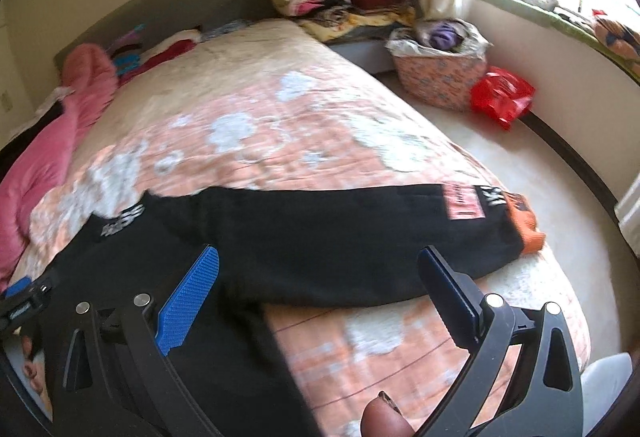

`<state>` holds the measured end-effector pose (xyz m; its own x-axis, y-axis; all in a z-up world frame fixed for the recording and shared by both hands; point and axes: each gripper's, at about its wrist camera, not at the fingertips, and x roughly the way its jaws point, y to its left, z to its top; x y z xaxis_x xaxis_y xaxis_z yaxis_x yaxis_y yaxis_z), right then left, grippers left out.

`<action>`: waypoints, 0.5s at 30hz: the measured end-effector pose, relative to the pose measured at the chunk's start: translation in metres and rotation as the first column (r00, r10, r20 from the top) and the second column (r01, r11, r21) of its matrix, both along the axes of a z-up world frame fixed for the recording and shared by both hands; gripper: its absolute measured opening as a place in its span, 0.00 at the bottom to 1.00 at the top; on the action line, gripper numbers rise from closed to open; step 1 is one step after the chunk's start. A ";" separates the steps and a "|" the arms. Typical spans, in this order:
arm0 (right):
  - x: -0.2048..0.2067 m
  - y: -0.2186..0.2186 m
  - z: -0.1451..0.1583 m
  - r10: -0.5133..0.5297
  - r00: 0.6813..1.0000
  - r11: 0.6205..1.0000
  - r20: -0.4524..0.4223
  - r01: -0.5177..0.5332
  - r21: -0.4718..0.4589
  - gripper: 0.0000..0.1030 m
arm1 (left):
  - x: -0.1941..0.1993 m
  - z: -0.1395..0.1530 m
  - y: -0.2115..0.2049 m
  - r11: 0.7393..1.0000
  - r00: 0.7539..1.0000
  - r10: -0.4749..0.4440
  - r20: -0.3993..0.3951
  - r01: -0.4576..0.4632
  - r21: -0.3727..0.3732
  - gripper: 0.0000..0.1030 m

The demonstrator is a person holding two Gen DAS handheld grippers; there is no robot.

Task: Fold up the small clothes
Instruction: 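Move the right tool to the orange cuff of the sleeve and grasp it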

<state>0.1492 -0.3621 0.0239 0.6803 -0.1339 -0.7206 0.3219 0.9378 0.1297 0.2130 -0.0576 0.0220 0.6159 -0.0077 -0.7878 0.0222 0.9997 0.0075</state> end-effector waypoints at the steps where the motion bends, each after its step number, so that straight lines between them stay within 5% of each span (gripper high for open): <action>1: 0.002 -0.008 -0.003 -0.025 1.000 1.000 -0.007 0.025 0.004 0.96 | 0.001 -0.001 -0.002 1.000 1.000 0.000 0.002 0.000 0.001 0.91; 15: 0.003 -0.095 -0.051 -0.297 0.949 0.951 -0.107 0.304 0.057 0.96 | 0.016 -0.031 -0.007 1.000 1.000 -0.006 -0.001 0.006 -0.011 0.91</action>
